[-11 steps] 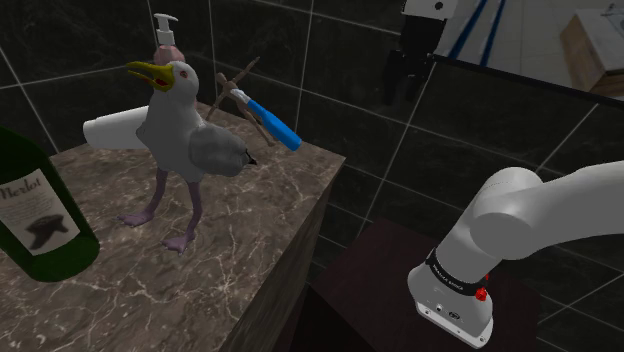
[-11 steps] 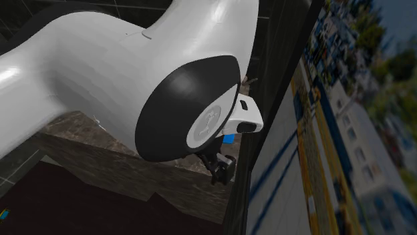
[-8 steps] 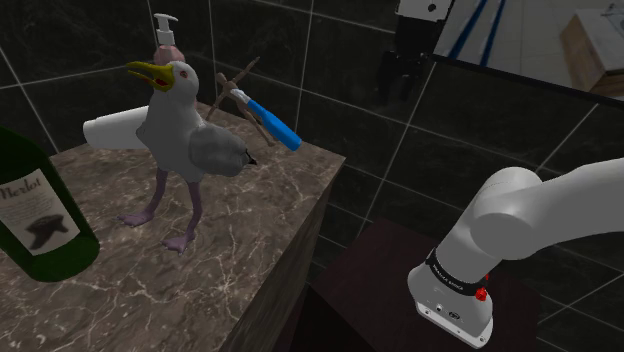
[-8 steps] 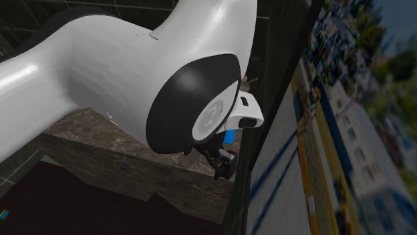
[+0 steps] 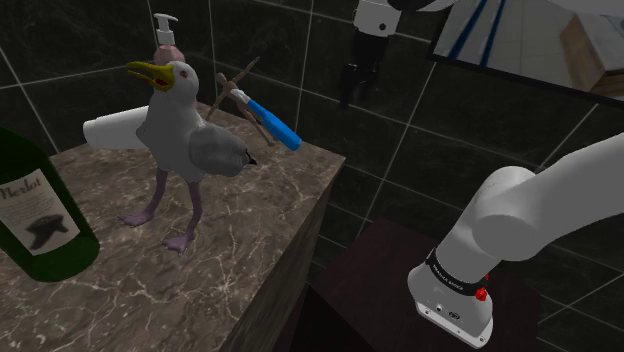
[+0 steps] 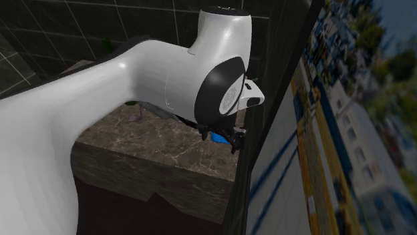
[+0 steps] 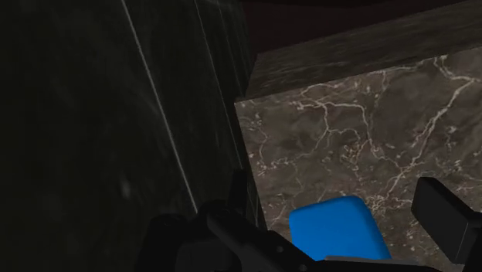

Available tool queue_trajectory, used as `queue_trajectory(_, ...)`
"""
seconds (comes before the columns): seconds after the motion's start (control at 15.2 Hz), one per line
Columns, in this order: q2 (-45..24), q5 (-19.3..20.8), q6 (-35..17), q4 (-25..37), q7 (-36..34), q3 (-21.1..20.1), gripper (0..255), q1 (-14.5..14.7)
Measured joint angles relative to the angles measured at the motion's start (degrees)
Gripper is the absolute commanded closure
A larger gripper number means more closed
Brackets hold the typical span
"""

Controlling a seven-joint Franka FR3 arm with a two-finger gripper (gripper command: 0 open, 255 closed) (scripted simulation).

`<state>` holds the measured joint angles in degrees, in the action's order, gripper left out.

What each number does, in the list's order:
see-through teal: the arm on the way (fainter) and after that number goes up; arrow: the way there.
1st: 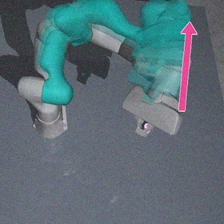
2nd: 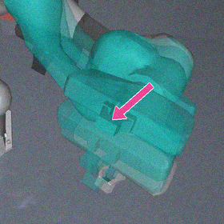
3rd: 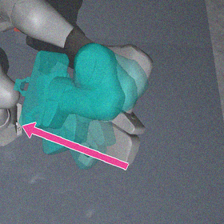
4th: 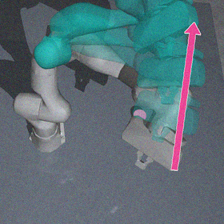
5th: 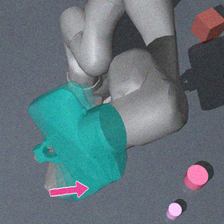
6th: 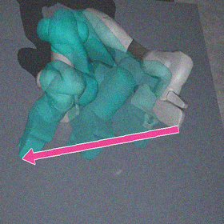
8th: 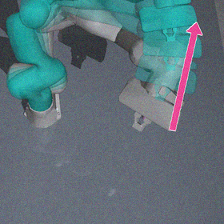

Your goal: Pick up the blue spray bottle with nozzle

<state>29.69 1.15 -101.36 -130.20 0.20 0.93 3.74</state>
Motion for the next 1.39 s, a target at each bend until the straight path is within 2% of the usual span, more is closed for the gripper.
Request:
queue_trajectory(0.33,-9.1,1.9,-8.3,3.8,3.2,-0.9,0,1.2)
queue_trajectory(0.79,-21.1,5.2,-17.3,11.1,6.5,-2.7,0,2.9)
queue_trajectory(1.39,-37.1,10.8,-24.7,24.9,10.0,-4.6,0,4.8)
